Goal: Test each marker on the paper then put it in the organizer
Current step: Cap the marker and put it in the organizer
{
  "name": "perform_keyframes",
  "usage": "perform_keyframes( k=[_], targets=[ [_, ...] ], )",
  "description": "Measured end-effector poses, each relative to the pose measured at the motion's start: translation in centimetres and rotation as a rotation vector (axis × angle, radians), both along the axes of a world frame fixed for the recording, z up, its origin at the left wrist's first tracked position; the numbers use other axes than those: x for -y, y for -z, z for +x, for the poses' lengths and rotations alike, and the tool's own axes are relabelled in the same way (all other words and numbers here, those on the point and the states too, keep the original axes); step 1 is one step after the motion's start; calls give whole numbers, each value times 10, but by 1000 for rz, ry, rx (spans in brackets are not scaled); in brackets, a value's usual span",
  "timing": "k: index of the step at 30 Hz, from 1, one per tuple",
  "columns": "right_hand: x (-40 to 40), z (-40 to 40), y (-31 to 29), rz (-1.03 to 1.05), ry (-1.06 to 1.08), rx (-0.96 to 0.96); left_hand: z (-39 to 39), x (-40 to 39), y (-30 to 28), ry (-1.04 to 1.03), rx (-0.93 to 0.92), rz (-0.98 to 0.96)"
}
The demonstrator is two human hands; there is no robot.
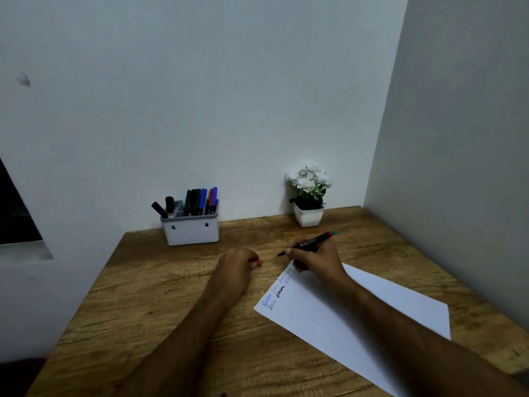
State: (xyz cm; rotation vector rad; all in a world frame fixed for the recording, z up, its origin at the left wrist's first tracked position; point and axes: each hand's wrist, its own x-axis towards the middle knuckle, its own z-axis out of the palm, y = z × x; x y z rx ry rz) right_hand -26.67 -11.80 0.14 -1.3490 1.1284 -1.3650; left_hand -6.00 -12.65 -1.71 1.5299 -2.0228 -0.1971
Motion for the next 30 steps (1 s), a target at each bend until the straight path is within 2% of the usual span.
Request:
perform_keyframes(
  k=[5, 9, 25, 30],
  targets=[
    [-2, 5, 0, 59, -23, 81, -6, -4, -4, -16, -175, -35],
    [-3, 6, -1, 40, -23, 74, -15, -7, -5, -6, -239, -30],
    [-3, 0, 2, 35, -60, 42, -30, -12, -5, 29, -261, -55],
    [-6, 3, 1, 2, -82, -19, -33, -14, -5, 33, -279, -60]
  ],
)
